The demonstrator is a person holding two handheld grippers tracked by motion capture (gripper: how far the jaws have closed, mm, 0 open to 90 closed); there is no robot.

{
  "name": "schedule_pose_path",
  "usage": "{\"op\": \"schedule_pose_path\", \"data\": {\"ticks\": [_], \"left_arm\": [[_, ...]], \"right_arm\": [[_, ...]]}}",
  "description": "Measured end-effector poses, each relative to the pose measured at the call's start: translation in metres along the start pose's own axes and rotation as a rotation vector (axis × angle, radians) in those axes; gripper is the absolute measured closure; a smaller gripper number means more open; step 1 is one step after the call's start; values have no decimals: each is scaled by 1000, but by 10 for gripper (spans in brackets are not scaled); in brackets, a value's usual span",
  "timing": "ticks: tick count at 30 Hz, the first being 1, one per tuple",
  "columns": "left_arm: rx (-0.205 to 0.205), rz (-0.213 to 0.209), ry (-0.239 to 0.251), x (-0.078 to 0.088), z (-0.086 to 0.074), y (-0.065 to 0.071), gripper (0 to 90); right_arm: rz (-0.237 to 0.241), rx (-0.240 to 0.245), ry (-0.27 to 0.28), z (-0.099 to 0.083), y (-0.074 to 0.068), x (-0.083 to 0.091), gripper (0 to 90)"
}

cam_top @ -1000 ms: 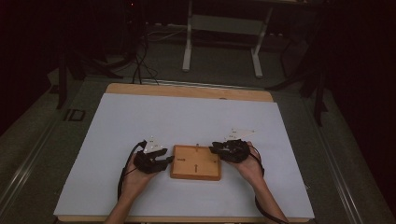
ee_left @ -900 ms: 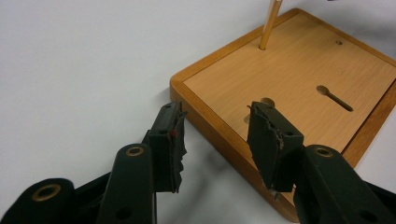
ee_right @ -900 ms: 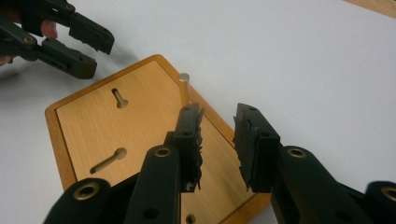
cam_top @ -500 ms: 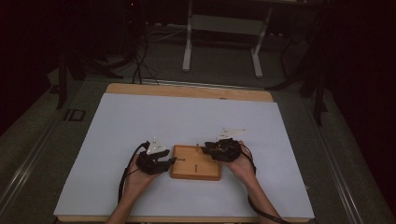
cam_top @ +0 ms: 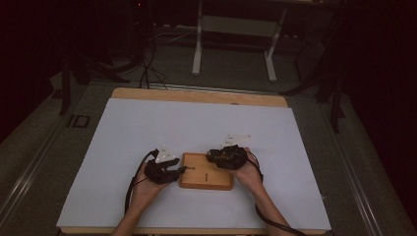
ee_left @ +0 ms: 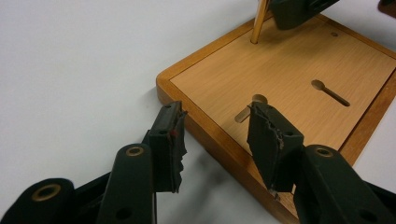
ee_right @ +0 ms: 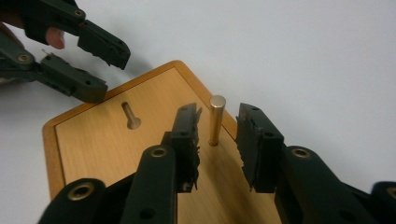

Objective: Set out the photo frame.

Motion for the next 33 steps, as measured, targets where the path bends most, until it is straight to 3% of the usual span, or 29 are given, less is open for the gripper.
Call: {"op": "schedule_pose_path", "data": {"ticks": [13,26,33], "left_arm": [[-6,-4,-5,-1,0,2,559],[-14,-9,-9,-2,0,3,559],[-15,-11,-9,-2,0,4,560]], "right_arm": [[11,-10,-4,3,0,-17,820],[72,-71,13,1,4,-18,826],[100,-91,-13,2,5,-19,827]]}}
Point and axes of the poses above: each handheld gripper's, and its own axes: x roughly backward along the jaws, z roughly out of its top, y roughly to its right, the point moved 7 cm from there along -x, roughly forward along the jaws, and after that the axes turned 6 degrees about -x, right-handed, at the moved point
